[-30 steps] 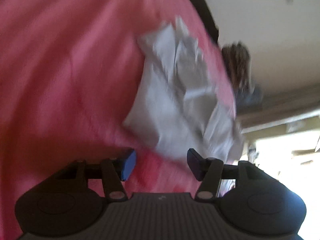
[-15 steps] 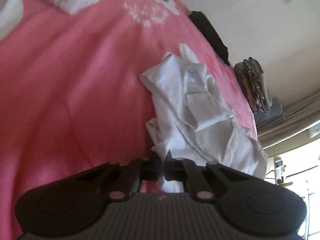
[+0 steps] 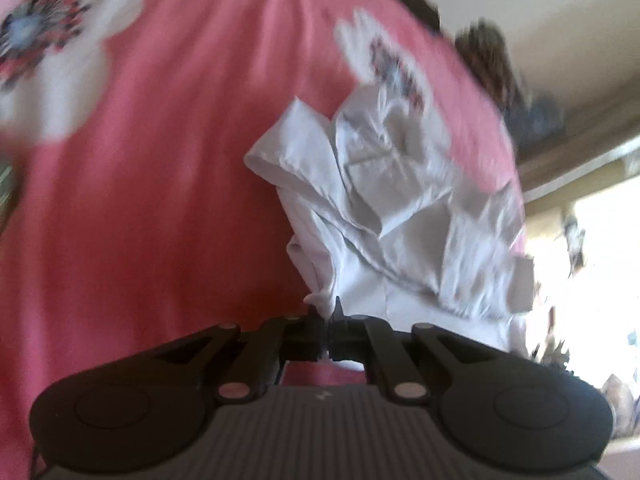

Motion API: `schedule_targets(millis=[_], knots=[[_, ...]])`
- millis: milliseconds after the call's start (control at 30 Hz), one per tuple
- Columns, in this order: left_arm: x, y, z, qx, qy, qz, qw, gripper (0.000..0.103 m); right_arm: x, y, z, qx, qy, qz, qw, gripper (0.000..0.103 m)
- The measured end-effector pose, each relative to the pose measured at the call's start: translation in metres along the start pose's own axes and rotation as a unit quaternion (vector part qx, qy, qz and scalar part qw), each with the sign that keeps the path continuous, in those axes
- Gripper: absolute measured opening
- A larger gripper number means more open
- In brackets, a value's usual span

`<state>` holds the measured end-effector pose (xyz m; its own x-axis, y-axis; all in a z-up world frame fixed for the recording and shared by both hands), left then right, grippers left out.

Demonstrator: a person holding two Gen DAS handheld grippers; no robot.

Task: Fold clothes

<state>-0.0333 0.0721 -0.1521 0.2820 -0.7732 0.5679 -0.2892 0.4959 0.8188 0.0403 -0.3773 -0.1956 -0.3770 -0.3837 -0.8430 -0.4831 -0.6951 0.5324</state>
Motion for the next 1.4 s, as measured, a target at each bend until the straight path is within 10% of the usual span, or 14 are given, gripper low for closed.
schedule_targets(millis=[367, 433, 700, 1100, 1267, 1400], knots=[[-0.025, -0.005, 0.028, -0.055, -0.063, -0.034, 0.9959, 0.022, 0.045, 0.028, 0.051, -0.023, -0.046, 0.010, 0.999, 0.008], [-0.026, 0.006, 0.029, -0.046, -0.074, -0.043, 0.9953, 0.039, 0.033, 0.035, 0.043, -0.016, -0.017, 0.016, 1.000, 0.018], [-0.031, 0.047, 0.002, 0.027, -0.063, -0.043, 0.9967, 0.050, -0.015, 0.063, 0.013, 0.009, 0.098, 0.038, 0.994, 0.050], [-0.016, 0.017, -0.048, 0.068, -0.084, -0.076, 0.9912, 0.063, -0.044, 0.018, -0.009, -0.035, 0.168, 0.064, 0.983, 0.050], [-0.014, 0.010, -0.058, 0.061, -0.081, -0.057, 0.9932, 0.055, -0.046, 0.005, -0.008, -0.062, 0.186, 0.070, 0.978, 0.048], [-0.004, 0.008, -0.062, 0.052, -0.100, -0.041, 0.9928, 0.016, -0.052, -0.003, 0.001, -0.084, 0.220, 0.080, 0.969, 0.015]])
Point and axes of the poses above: each gripper's, at about its wrist camera, not at the fingertips, and y roughly against the way its jaws point, x to its right, z to its underside, the point moved 10 cm from there along -y, roughly the way its jaws point, and after that the axes turned 10 degrees about -x, right-handed, at the moved point
